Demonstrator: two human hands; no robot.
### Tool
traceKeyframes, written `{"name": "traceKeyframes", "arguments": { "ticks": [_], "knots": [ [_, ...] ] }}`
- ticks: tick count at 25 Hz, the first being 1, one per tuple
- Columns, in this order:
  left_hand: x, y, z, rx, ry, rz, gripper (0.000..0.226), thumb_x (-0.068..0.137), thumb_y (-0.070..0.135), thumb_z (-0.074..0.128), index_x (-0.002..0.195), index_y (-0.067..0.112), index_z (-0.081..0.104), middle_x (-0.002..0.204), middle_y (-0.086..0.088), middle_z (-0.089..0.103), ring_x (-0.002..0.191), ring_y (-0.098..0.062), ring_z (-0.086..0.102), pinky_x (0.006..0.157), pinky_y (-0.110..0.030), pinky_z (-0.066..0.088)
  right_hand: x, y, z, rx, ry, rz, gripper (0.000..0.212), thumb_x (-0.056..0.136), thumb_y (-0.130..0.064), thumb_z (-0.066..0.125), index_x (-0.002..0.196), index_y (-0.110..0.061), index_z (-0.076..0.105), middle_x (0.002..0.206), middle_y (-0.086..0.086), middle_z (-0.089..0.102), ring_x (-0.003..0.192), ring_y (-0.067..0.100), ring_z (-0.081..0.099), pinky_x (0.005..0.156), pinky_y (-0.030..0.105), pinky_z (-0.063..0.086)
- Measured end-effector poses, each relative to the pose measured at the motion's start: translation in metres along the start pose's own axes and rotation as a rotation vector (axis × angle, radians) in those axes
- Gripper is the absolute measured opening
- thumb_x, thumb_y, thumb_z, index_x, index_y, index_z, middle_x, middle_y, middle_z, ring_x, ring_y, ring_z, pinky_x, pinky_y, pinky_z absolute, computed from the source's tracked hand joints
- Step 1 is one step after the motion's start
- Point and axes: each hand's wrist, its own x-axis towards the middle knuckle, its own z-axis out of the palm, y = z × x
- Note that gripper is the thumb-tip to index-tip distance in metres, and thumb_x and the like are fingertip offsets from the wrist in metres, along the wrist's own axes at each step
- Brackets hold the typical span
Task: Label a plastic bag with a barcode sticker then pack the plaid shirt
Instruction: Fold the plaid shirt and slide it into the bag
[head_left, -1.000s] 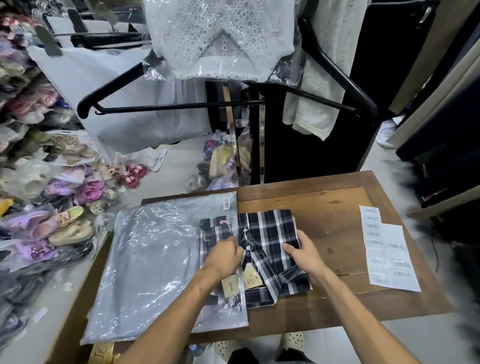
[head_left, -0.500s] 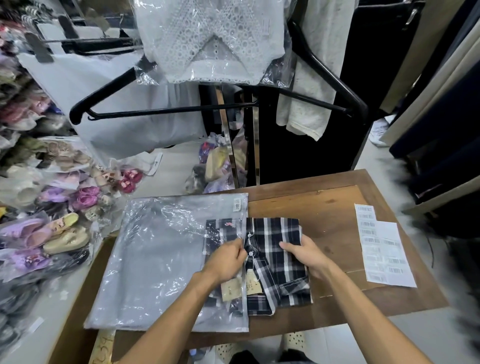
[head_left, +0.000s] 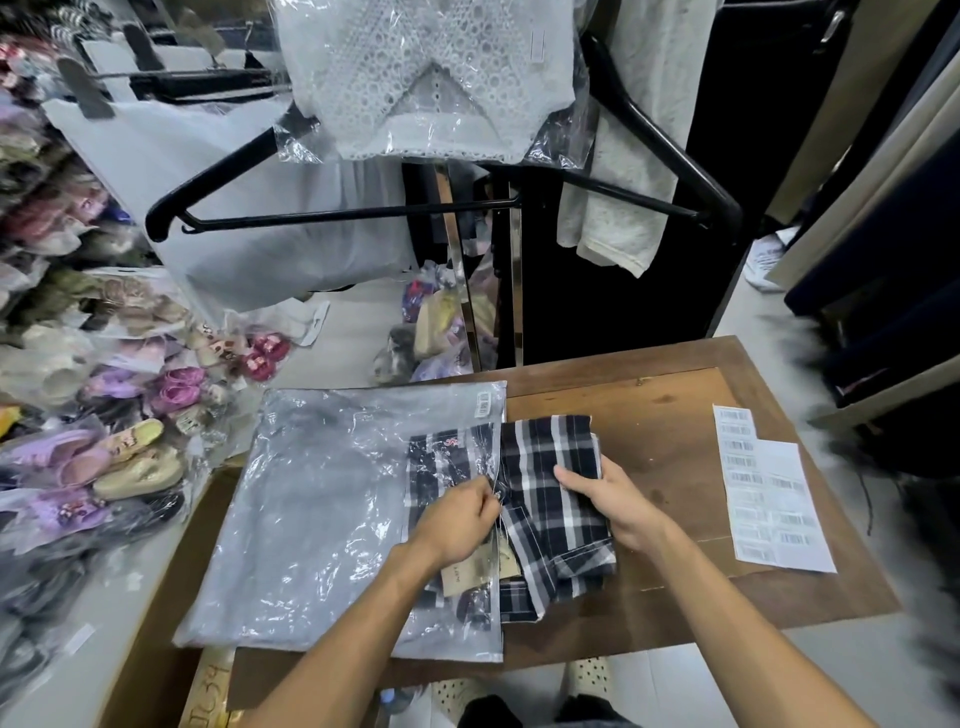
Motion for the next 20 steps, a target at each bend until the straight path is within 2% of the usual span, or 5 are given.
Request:
{"name": "traceKeyframes", "arguments": {
  "ticks": [5, 8, 11, 15, 20],
  "knots": [
    [0.001, 0.001, 0.004, -0.021, 0.007, -0.021, 0.024, 0.107, 0.028, 0.038, 0.086, 0.021, 0.046, 0.077, 0.002, 0.055, 0.066, -0.012, 0.05, 0.062, -0.028, 0.046, 0.005, 0.004, 0.007, -0.106, 0.123, 0.004, 0.033, 0.098, -0.024, 0.066, 0.13, -0.017, 0.059, 0.122, 0.003, 0.072, 0.104, 0.017, 0.071, 0.083, 0.034, 0.058],
    [0.003, 0.001, 0.005, -0.007, 0.012, -0.04, 0.025, 0.108, 0.031, 0.036, 0.089, 0.021, 0.049, 0.077, 0.003, 0.058, 0.068, -0.013, 0.055, 0.072, -0.037, 0.056, 0.002, 0.001, -0.011, -0.285, 0.123, 0.135, 0.045, 0.092, -0.034, 0.072, 0.126, -0.017, 0.048, 0.116, 0.003, 0.07, 0.1, 0.022, 0.072, 0.089, 0.044, 0.059],
    [0.003, 0.003, 0.006, 0.002, 0.01, -0.047, 0.026, 0.109, 0.033, 0.035, 0.091, 0.02, 0.048, 0.076, 0.006, 0.054, 0.066, -0.009, 0.049, 0.066, -0.031, 0.049, -0.003, 0.003, -0.026, -0.29, 0.065, 0.233, 0.036, 0.095, -0.015, 0.068, 0.126, -0.015, 0.048, 0.11, 0.009, 0.074, 0.094, 0.025, 0.075, 0.084, 0.049, 0.062],
    [0.0, 0.012, 0.004, 0.017, 0.046, -0.014, 0.027, 0.11, 0.033, 0.034, 0.088, 0.021, 0.045, 0.074, 0.007, 0.049, 0.062, -0.007, 0.043, 0.058, -0.023, 0.037, -0.011, 0.0, -0.019, 0.002, 0.035, 0.184, 0.019, 0.101, -0.006, 0.057, 0.119, -0.012, 0.059, 0.098, 0.012, 0.079, 0.081, 0.023, 0.076, 0.066, 0.035, 0.062],
    [0.004, 0.015, 0.002, 0.023, 0.074, 0.028, 0.025, 0.109, 0.033, 0.035, 0.089, 0.022, 0.045, 0.076, 0.008, 0.049, 0.065, -0.007, 0.044, 0.062, -0.026, 0.041, -0.002, 0.017, -0.012, -0.08, 0.068, 0.117, 0.021, 0.102, -0.009, 0.058, 0.123, -0.009, 0.056, 0.107, 0.014, 0.077, 0.092, 0.028, 0.077, 0.082, 0.044, 0.062]
  ]
}}
